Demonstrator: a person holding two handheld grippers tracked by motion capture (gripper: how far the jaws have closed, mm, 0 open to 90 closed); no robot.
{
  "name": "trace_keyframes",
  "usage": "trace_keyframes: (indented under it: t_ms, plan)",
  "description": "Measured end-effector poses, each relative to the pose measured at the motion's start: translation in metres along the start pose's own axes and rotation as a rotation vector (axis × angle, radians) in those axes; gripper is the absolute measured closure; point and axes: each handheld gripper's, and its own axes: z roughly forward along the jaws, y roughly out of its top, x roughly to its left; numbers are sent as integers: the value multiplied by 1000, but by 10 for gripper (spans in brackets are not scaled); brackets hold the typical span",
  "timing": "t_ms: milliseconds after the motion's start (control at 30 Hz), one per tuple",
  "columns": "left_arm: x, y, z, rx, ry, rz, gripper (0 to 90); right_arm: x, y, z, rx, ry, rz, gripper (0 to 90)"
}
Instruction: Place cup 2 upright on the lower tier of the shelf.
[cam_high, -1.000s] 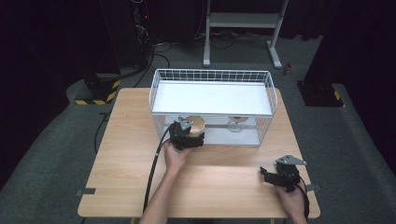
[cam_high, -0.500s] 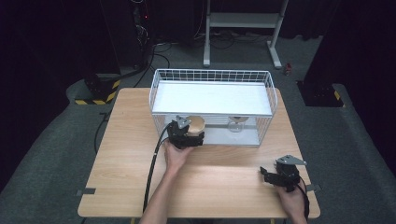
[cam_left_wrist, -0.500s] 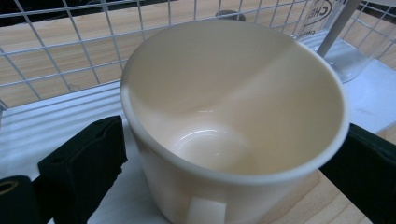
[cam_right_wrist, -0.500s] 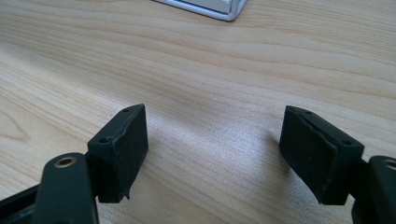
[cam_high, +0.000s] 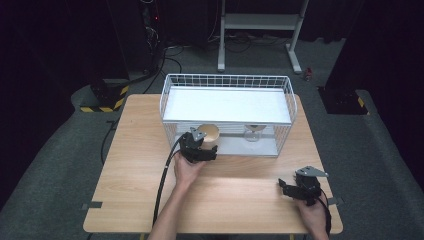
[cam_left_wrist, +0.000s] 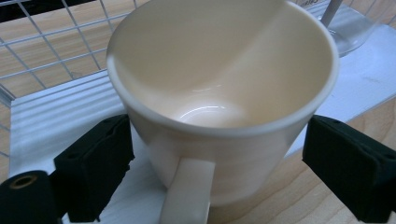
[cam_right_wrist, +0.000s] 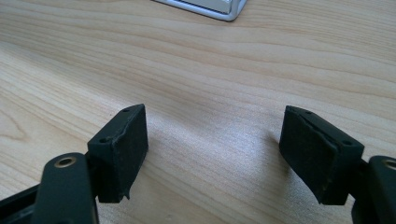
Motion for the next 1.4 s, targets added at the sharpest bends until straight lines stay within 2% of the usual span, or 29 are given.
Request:
trace_keyframes:
  t_ms: [167,533,800,900,1000,1133,1400]
  plan:
    - [2,-4,0,8,-15,-23,139,0,0,0,0,0,0,237]
    - [-1,-7,2,28,13,-8,161,0,0,0,0,0,0,237]
    - [-1,-7,7,51,33,-22,192,0,0,0,0,0,0,236]
    - [0,-6,8,57,40,-20,231,0,0,0,0,0,0,237]
    - [1,-7,10,52,34,-46,269,0,0,0,1,0,3,237]
    - [1,-7,12,48,44,-55,306,0,0,0,1,0,3,237]
    - [2,-4,16,59,51,-48,370,0,0,0,0,0,1,237]
